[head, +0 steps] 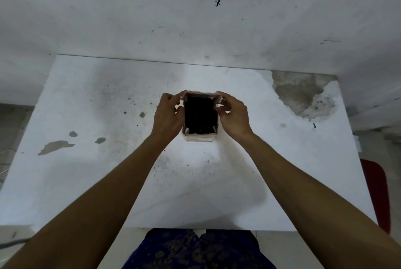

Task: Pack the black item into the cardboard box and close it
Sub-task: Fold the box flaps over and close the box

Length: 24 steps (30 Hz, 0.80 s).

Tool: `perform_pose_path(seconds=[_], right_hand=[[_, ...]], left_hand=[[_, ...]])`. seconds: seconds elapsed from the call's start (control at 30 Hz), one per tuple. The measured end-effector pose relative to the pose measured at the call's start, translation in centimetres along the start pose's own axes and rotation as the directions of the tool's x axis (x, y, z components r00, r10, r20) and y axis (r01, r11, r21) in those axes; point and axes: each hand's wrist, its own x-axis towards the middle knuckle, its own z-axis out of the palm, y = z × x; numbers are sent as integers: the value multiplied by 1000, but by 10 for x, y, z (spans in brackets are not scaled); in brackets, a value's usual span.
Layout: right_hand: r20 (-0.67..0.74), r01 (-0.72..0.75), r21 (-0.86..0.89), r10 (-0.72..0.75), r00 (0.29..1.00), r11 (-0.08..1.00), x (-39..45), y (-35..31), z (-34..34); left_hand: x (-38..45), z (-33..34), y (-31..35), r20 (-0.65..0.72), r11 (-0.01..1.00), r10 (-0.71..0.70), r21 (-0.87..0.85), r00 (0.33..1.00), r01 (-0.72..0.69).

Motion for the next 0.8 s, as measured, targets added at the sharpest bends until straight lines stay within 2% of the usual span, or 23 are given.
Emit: perform_pose_path(seconds=[0.07,0.17,0.23,0.27,0.3,0.37,0.47,0.53,0.63,0.8], right_hand=[[13,0,20,0,1000,1000,-1,1,-1],[-151,-6,-74,-5,988,997,-5,4,3],[-240,52,-171,-93,966,984,-12,7,8],[-214,115,-227,-165,963,967,-15,9,11],[-133,199,-277,-243,961,940,-17,9,15],[121,383,-353,-364,923,853,-17,9,23],[422,608,-396,-452,786,688,-5,-1,30],[557,686,-445,-422,715,576,5,-7,31],[654,710,-495,-324,684,501,18,-15,30],[744,735,-553,-163,648,394,36,-27,35]], left_hand=[[2,2,-4,2,1000,15,10,1000,-15],[6,7,-8,92,999,21,33,996,-24],[7,9,-7,124,1000,-16,-2,992,16],[8,11,-6,121,1000,-24,-12,992,25],[8,11,-6,113,999,-26,-17,993,28],[9,12,-6,108,999,-27,-40,994,32],[9,14,-7,119,984,-109,-125,987,124],[11,18,-8,131,965,-217,-121,967,233],[13,20,-10,131,954,-274,-92,953,287],[-1,20,-15,269,891,-326,-232,906,390]])
